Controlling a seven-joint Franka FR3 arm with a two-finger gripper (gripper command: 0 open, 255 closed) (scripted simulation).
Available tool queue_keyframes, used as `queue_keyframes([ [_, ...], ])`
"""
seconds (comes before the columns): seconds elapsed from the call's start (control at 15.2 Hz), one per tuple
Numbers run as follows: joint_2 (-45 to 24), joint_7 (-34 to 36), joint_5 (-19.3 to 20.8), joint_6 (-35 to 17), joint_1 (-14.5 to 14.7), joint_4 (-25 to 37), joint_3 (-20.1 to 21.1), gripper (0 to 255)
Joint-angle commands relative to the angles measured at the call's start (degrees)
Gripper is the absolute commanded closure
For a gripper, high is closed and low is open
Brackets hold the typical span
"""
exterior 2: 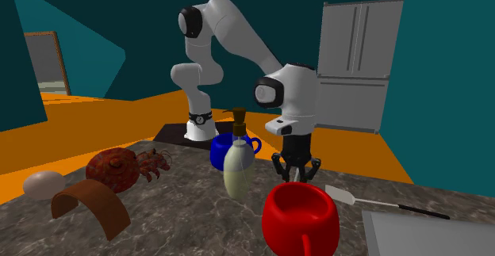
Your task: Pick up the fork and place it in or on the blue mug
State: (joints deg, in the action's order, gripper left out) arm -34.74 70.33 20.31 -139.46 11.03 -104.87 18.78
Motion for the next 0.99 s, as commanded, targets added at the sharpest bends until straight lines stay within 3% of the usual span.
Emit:
queue_keyframes([
  [0.0,1.2,-0.4,-0.6,1.1,-0.3,-0.1,0.5,255],
  [0.92,8.1,-3.0,-4.2,8.6,-2.0,0.9,2.9,255],
])
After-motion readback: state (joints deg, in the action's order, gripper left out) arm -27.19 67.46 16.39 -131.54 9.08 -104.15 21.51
